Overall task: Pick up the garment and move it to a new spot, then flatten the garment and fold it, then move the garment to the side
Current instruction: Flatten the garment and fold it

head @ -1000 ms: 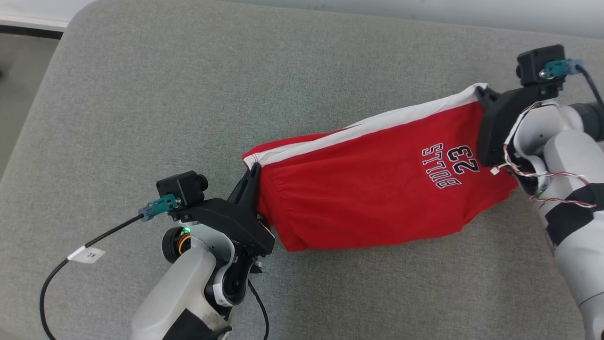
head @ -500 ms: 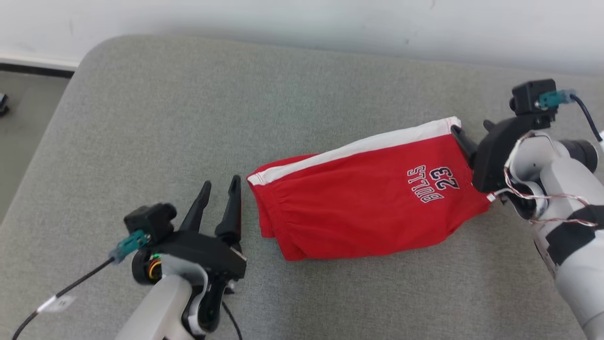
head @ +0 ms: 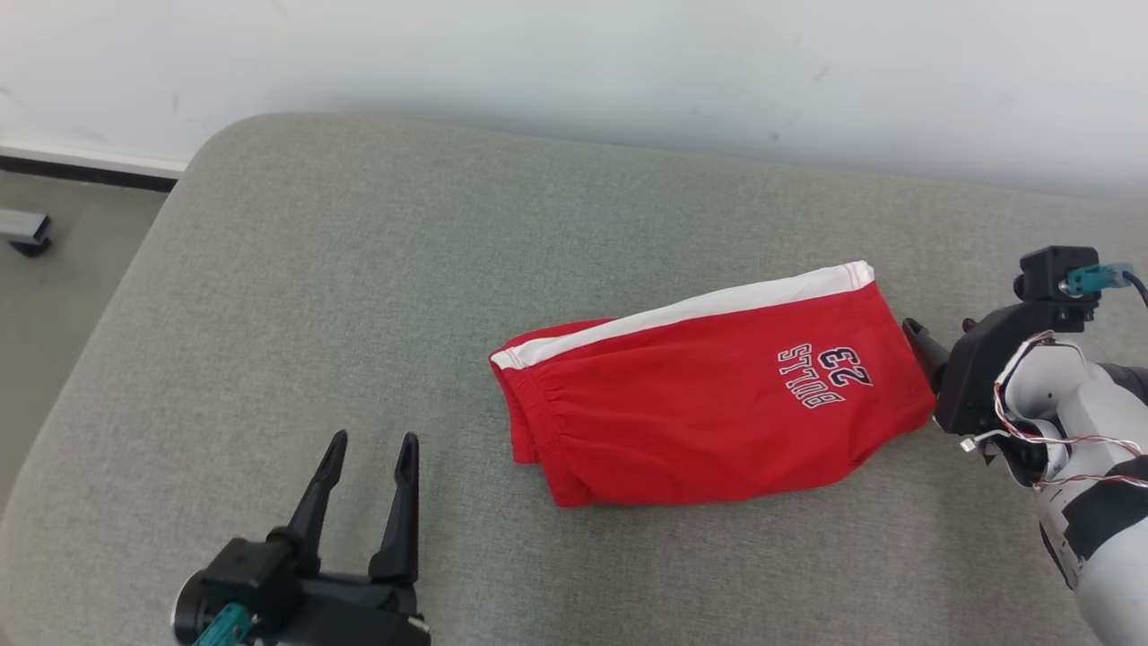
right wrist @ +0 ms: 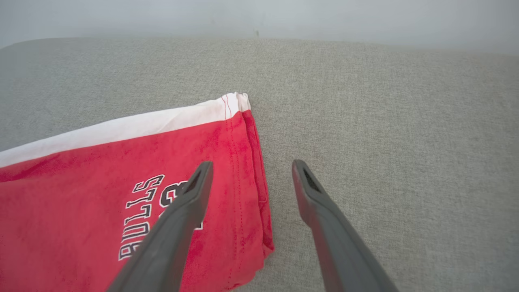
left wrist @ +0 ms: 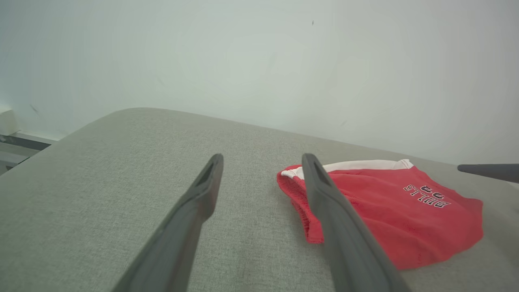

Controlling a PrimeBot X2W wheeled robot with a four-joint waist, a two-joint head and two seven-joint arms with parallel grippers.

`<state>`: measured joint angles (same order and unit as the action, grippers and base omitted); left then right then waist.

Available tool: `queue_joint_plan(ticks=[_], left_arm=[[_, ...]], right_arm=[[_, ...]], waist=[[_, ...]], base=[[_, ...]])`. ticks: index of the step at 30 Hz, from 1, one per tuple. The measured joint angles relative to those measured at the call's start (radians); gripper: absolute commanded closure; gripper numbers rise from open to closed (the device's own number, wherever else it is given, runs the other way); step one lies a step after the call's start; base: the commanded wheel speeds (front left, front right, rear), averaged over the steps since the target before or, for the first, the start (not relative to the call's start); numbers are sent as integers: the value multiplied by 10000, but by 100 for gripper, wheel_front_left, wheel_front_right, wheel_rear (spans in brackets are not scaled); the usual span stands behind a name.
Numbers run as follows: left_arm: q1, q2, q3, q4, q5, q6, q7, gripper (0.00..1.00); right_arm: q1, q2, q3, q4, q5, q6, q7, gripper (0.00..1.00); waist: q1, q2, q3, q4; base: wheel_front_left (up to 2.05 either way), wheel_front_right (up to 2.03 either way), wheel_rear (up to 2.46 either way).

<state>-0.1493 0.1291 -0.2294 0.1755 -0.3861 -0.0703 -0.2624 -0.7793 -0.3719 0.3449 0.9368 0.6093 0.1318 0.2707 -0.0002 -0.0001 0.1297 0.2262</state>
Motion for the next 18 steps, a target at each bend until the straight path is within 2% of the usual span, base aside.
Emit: queue_joint_plan(ticks=[5,18], left_arm=[[828,-213,533,-566,836,-263,0,0],[1515,-454,1264,-1126,1507,-531,0,0]], right_arm=[[-121,-8,-324,577,-238,0,-253,0],[-875,188,-1137,2479,-830,0,-508,0]], waist=[[0,0,223,250],[2,0,945,953]], base=[[0,0,0],[0,0,0]])
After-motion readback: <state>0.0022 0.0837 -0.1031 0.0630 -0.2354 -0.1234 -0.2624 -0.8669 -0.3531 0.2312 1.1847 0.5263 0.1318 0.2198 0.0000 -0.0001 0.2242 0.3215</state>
